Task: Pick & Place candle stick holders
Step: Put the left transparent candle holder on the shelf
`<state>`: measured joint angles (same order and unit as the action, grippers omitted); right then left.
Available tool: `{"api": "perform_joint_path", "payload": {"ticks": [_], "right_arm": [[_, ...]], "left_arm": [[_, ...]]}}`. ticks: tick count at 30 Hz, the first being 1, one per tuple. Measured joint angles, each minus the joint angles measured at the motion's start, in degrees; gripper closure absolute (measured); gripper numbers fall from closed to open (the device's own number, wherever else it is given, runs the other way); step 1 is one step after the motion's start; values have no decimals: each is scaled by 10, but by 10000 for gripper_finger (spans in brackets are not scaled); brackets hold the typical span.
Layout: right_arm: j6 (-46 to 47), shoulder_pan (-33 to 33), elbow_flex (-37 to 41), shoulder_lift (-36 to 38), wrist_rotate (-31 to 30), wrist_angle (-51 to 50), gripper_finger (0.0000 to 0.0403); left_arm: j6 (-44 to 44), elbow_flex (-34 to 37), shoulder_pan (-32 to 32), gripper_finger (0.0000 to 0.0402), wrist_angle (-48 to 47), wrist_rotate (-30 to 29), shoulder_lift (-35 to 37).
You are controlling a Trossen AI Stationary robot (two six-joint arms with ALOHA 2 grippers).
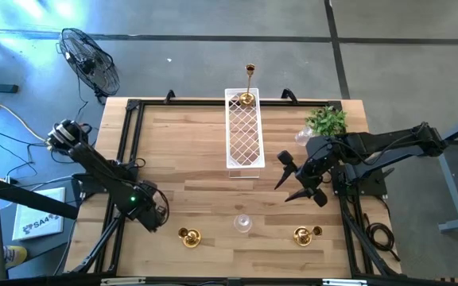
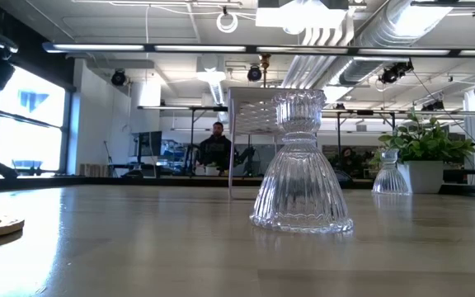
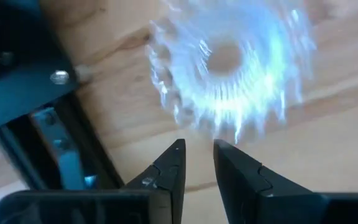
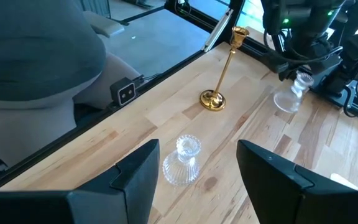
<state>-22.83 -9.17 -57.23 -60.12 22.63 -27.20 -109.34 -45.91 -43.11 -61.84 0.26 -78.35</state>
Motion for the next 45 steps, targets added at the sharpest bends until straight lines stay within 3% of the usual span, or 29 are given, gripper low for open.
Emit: {"api": "perform_joint_path", "payload": {"ticks": [12, 20, 27, 32, 40, 45], "right_arm": [[-8, 0, 0, -30, 0, 10, 192], [-15, 0, 0, -49, -2, 16, 192], [-14, 0, 0, -49, -2, 17, 192], [-14, 0, 0, -49, -2, 17, 192], [-13, 0, 0, -49, -2, 17, 192], [-13, 0, 0, -49, -2, 16, 192]], "left_arm": [[60, 0, 0, 320, 12, 3, -2], [56, 0, 0, 319, 25, 47, -2], [55, 0, 0, 313, 34, 47, -2], [25, 0, 0, 267, 26, 56, -2], [47, -3, 0, 179, 52, 66, -2], [52, -17, 0, 126, 33, 31, -2]]}}
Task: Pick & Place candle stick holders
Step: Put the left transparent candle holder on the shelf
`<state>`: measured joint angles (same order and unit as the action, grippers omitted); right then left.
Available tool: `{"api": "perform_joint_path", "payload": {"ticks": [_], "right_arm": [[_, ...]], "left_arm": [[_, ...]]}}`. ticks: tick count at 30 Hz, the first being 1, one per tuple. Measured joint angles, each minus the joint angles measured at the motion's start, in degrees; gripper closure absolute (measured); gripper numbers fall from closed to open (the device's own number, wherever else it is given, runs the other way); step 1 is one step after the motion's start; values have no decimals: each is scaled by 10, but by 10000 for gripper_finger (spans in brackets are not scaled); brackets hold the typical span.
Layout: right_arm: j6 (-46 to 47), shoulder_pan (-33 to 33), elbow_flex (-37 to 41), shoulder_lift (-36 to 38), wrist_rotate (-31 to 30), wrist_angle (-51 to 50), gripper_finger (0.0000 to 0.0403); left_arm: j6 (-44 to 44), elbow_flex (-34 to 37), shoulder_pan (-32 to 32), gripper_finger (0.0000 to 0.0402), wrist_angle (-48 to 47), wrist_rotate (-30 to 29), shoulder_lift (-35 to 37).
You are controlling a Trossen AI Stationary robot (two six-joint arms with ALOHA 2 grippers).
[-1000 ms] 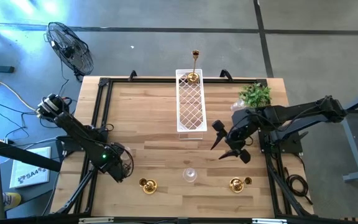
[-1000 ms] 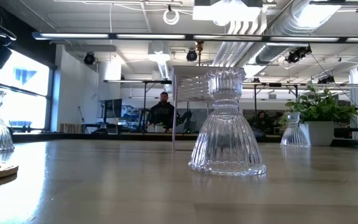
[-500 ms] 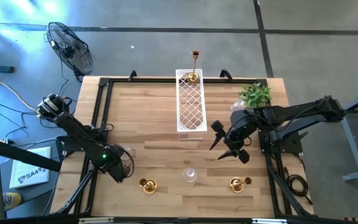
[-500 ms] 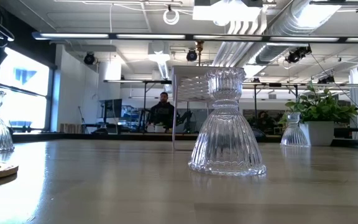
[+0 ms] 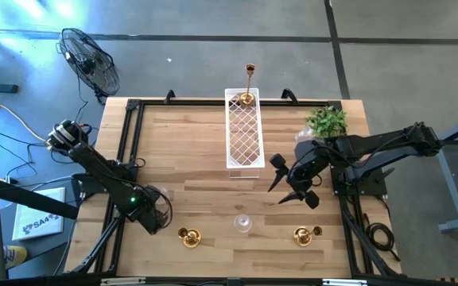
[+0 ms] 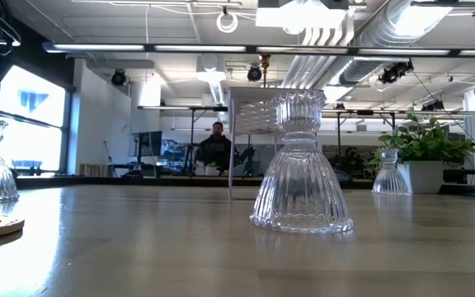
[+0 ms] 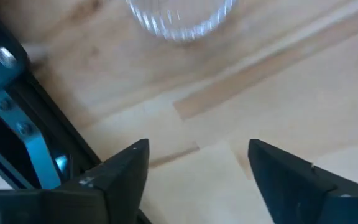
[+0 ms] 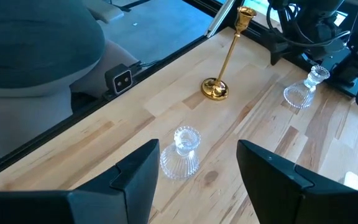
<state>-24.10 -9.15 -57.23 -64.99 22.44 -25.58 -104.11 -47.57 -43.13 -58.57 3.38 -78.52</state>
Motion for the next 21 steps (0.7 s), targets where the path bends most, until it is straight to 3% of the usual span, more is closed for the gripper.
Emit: {"api": "perform_joint_path", "payload": {"ticks": [7, 21], "right_arm": [[0, 0, 0, 0, 0, 0, 192], [0, 0, 0, 0, 0, 1, 192]], "left_arm": [[7, -4, 0, 80, -16, -24, 0], [-14, -4, 0, 78, 12, -31, 0]]}}
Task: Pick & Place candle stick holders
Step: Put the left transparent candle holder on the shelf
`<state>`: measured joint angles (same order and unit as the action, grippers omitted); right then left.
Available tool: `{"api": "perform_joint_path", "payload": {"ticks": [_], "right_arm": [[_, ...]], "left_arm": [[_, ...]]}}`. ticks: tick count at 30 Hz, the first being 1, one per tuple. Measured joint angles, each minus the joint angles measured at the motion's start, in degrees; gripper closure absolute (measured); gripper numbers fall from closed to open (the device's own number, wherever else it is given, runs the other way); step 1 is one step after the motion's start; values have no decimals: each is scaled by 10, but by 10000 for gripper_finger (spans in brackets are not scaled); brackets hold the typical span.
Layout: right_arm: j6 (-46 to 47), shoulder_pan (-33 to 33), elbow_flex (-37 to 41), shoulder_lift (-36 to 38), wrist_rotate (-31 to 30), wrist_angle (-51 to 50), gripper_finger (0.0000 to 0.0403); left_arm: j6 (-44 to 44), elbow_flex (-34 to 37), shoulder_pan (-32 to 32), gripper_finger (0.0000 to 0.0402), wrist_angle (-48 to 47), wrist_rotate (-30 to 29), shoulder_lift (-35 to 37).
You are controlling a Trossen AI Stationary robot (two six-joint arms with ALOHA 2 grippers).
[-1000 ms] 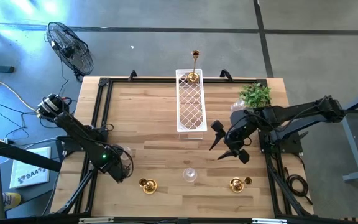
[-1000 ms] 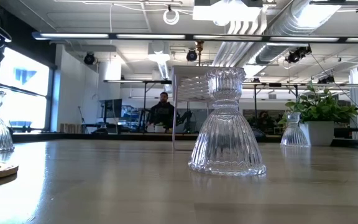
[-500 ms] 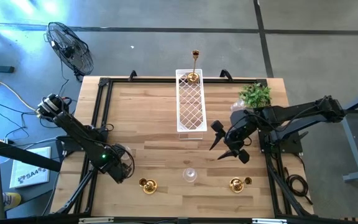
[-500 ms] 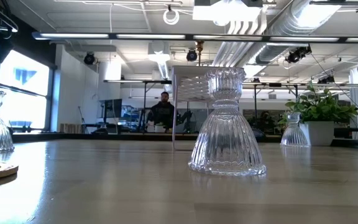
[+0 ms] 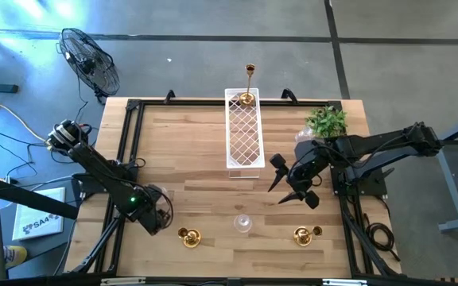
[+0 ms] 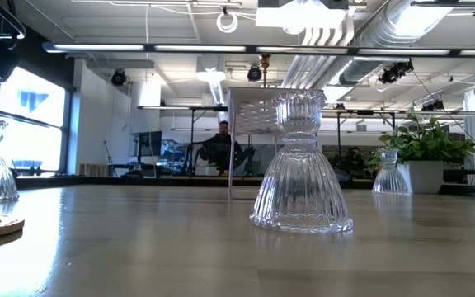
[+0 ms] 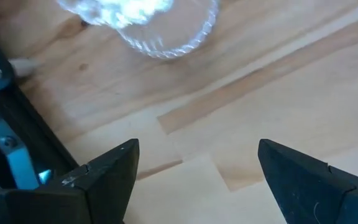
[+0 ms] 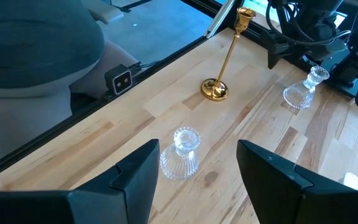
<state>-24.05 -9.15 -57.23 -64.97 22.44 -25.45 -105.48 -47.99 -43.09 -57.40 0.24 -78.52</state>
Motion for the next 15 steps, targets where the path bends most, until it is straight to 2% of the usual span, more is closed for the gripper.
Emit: {"api": "perform_joint_path", "payload": {"ticks": [3, 6, 9, 15], "right_arm": [[0, 0, 0, 0, 0, 0, 192], [0, 0, 0, 0, 0, 0, 192], [0, 0, 0, 0, 0, 0, 192], [0, 0, 0, 0, 0, 0, 192]], "left_arm": [[-26, 0, 0, 78, -5, 10, 0], [-62, 0, 15, 78, -11, 50, 0], [-44, 0, 44, 78, -34, 83, 2], [41, 0, 103, 78, -30, 89, 3]]}}
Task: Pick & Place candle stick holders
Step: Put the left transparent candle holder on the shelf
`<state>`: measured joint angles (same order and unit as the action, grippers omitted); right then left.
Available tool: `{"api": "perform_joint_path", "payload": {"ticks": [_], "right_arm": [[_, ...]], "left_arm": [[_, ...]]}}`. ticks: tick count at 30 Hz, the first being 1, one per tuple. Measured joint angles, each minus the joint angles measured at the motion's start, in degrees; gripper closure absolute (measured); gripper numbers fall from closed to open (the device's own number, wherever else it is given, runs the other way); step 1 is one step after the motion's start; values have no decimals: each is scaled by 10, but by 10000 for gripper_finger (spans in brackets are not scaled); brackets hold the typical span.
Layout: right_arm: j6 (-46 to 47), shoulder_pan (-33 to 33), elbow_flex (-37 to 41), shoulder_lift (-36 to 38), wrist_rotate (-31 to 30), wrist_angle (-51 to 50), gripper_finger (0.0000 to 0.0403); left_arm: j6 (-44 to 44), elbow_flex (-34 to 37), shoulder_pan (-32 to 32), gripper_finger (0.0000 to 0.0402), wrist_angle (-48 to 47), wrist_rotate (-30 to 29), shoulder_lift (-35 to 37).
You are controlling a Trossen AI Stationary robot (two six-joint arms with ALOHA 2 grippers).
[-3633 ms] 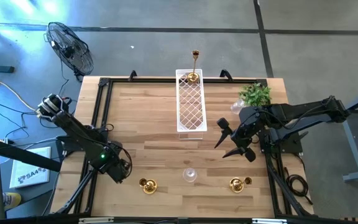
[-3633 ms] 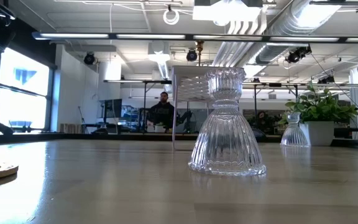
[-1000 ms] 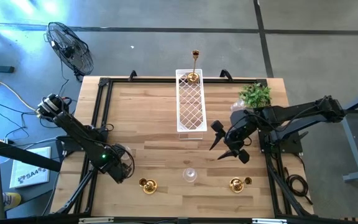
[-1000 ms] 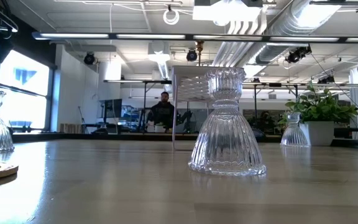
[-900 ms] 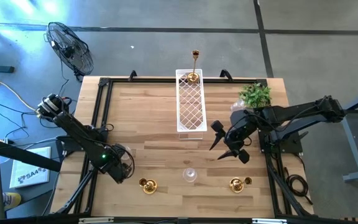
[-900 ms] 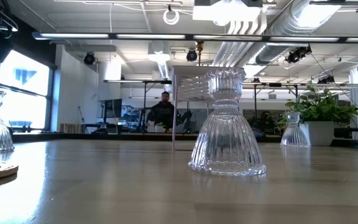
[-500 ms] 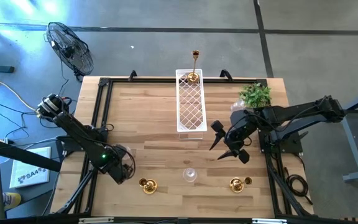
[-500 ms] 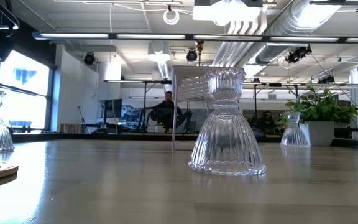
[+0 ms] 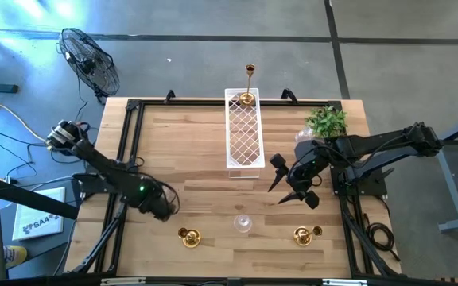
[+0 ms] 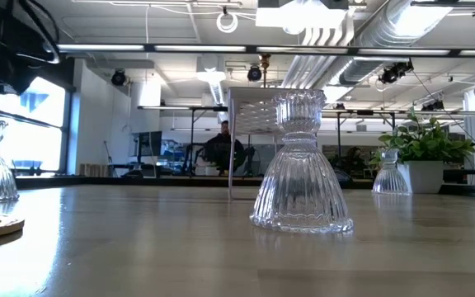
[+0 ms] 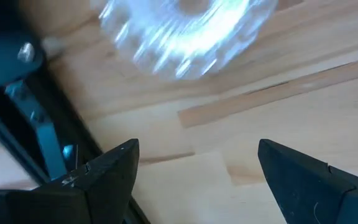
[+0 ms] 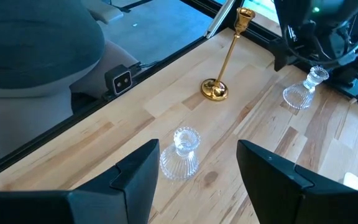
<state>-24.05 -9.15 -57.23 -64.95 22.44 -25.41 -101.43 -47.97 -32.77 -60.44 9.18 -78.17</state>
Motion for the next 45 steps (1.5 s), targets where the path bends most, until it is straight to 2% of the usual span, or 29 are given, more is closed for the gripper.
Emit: {"api": "perform_joint_path", "payload": {"ticks": [11, 17, 24, 45], "right_arm": [[0, 0, 0, 0, 0, 0, 192], [0, 0, 0, 0, 0, 0, 192], [0, 0, 0, 0, 0, 0, 192], [0, 0, 0, 0, 0, 0, 192]], "left_arm": [[133, 0, 101, 78, -4, 3, 0], [175, 0, 137, 78, -32, 0, 0], [209, 1, 140, 78, -36, -37, 0], [217, 1, 140, 78, -8, -57, 0]]}}
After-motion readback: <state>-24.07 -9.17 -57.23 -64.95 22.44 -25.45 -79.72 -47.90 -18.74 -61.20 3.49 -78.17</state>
